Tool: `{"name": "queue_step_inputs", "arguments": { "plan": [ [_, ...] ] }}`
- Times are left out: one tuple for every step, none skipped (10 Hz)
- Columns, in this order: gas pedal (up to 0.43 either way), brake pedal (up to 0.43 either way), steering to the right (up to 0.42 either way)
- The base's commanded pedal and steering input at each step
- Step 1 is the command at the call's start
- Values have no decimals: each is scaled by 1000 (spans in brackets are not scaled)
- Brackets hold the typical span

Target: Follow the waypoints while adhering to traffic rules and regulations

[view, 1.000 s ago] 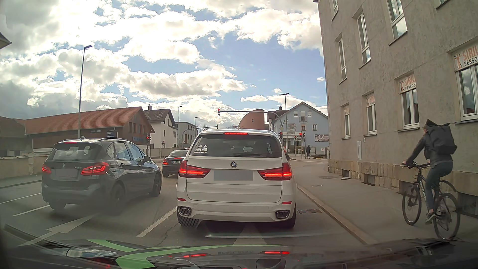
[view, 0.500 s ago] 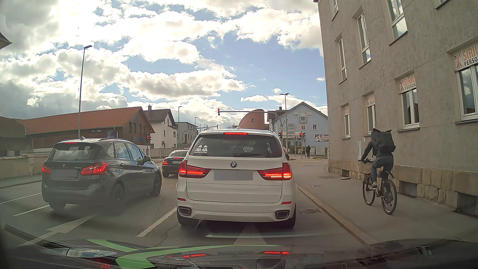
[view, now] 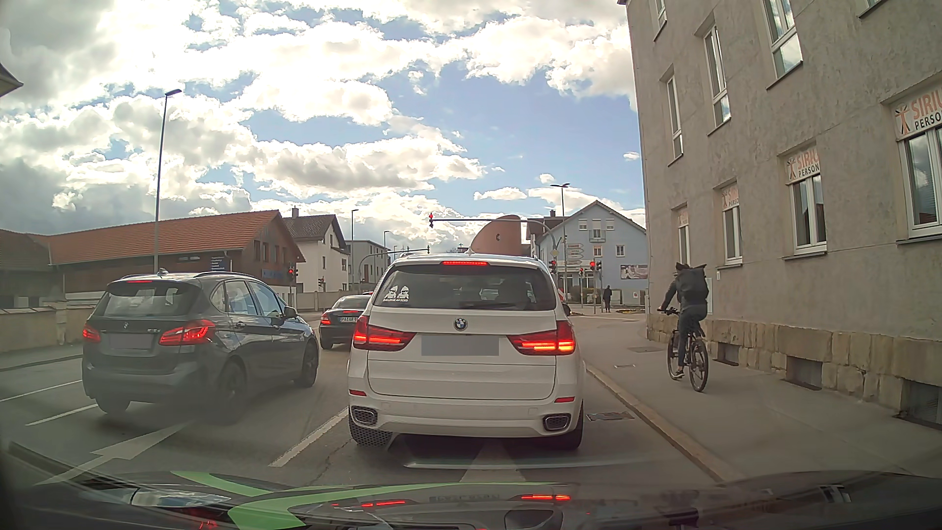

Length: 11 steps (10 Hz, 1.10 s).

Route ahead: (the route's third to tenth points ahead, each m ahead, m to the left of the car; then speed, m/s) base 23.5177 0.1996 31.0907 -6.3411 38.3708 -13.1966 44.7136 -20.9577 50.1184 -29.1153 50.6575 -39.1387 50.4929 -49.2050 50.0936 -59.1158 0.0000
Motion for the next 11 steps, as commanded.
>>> {"name": "queue_step_inputs", "arguments": {
  "plan": [
    [0, 287, -4],
    [0, 287, -4],
    [0, 287, -4],
    [0, 287, -4],
    [0, 287, -4],
    [0, 287, -4],
    [0, 287, -4],
    [0, 287, -4],
    [0, 287, -4],
    [0, 287, -4],
    [0, 287, -4]
  ]
}}
